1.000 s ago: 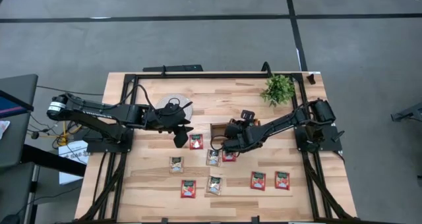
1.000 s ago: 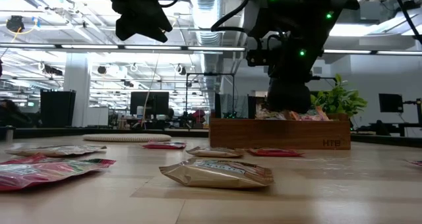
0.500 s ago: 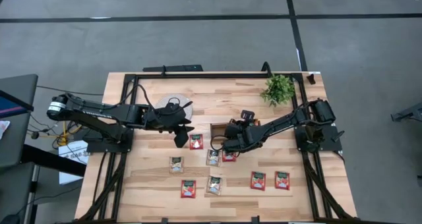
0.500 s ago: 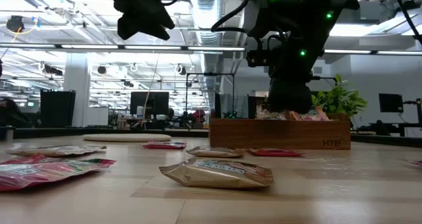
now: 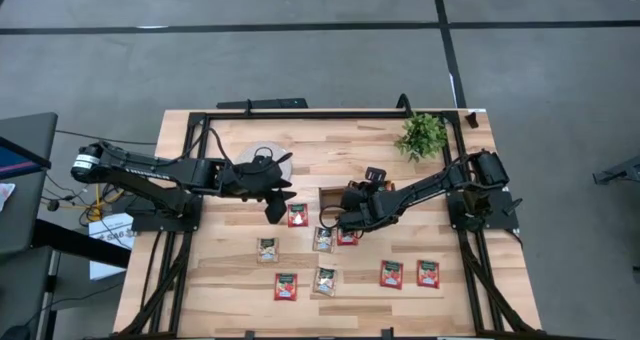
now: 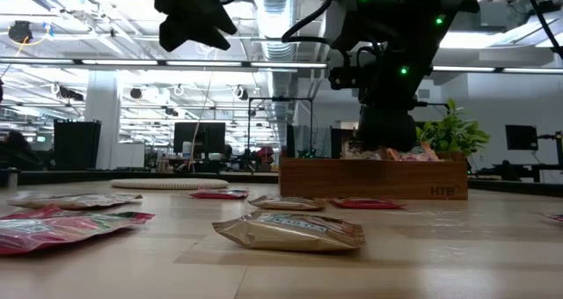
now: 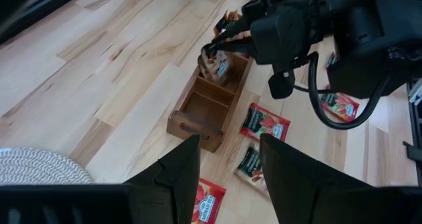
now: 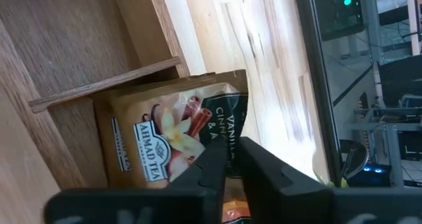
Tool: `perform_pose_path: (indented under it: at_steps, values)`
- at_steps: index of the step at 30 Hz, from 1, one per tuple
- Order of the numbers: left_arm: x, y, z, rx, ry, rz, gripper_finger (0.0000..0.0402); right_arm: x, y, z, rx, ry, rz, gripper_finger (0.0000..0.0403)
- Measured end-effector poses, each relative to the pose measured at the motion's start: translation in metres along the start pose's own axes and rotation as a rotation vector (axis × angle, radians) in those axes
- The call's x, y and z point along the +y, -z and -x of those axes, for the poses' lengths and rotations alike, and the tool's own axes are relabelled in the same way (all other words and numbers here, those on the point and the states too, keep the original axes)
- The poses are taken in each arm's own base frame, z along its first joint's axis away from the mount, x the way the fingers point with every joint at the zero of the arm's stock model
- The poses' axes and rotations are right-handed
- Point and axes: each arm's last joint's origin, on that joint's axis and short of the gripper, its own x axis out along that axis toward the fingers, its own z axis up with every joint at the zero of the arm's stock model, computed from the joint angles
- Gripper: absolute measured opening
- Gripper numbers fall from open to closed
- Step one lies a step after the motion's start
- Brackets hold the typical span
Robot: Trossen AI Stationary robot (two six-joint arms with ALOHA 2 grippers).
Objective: Pick & Place Tea
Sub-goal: Put the brown tea bag into the middle section of the wooden organizer
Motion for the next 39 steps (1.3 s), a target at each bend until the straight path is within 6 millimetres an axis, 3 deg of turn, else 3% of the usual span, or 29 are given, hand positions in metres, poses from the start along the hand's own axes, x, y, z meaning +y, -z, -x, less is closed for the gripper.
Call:
perform_pose_path:
  at_steps: [16,21,30,34,39]
  values:
    - [-0.001,-0.001,0.000,-0.015,0.009,0.011,0.0149,-0.006,-0.001,0.005,0.034,0.020,0.040,0.0172]
    - [-0.001,-0.001,0.000,-0.015,0.009,0.011,0.0149,-0.021,-0.015,0.026,0.010,0.098,0.065,0.0191]
    - [-0.003,0.000,0.000,0.007,0.049,0.007,0.0149,-0.058,-0.032,0.087,-0.048,0.278,0.170,0.0201]
    - [-0.009,0.003,0.002,0.018,0.070,-0.006,0.0149,-0.065,-0.024,0.105,-0.052,0.225,0.176,0.0198]
    - [-0.015,0.009,0.005,0.040,0.089,0.009,0.0149,-0.064,-0.011,0.118,0.008,0.018,0.179,0.0193]
